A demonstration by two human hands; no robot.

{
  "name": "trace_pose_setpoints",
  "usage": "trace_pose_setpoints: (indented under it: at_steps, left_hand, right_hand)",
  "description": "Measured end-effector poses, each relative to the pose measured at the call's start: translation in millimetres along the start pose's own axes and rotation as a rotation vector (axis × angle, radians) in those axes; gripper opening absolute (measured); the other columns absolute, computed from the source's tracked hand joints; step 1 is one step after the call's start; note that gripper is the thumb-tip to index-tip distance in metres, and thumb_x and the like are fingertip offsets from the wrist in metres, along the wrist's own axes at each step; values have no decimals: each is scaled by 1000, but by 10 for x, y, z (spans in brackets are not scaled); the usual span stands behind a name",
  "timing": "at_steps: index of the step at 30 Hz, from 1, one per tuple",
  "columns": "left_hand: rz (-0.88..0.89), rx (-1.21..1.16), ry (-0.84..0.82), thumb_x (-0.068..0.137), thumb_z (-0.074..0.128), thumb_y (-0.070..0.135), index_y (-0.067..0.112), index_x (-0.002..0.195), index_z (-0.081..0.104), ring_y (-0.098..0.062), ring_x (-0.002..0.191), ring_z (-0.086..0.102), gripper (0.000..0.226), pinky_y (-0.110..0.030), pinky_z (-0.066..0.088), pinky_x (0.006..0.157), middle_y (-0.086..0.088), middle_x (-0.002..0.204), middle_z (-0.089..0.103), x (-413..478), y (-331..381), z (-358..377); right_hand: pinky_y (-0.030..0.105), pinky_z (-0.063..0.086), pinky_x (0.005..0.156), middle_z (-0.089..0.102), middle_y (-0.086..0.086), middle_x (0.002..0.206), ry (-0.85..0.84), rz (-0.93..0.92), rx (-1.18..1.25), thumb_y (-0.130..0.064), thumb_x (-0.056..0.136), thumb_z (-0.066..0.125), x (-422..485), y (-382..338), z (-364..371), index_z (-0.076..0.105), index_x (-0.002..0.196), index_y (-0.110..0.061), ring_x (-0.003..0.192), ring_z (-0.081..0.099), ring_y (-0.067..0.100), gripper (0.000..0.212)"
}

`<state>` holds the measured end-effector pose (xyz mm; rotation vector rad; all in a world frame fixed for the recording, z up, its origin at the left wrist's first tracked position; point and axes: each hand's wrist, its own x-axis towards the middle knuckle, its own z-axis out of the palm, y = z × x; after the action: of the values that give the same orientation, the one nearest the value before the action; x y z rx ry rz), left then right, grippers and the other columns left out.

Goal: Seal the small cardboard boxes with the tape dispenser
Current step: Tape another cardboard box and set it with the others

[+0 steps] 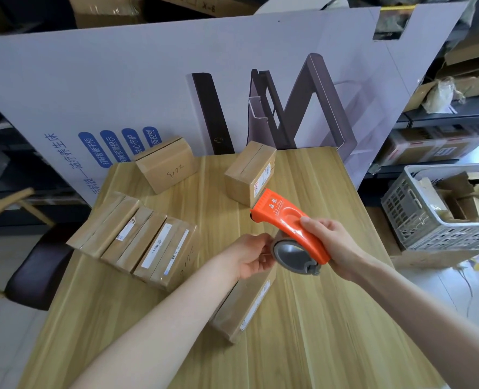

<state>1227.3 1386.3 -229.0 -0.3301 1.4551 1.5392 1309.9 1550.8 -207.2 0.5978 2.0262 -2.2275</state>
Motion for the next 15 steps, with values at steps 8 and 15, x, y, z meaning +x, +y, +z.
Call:
trace_pose_setpoints:
  at_steps: [8,15]
  left_hand:
    - [-165,-226,-123,90,63,8,1,81,62,-14,49,61,12,-21,54,50,-8,62,65,-42,-35,-112]
    - [100,154,144,87,37,-15,9,71,51,-13,49,43,32,-19,35,44,-7,61,48,-35,99,-190]
  right_hand:
    - [24,53,63,73,17,84,-11,-26,24,-52,78,71,-16,-8,-15,70,89,3,69,67,21,56]
    - [24,44,41,63,8,56,-12,19,-181,-55,67,71,-89,5,-42,69,58,-18,46,57,18,38]
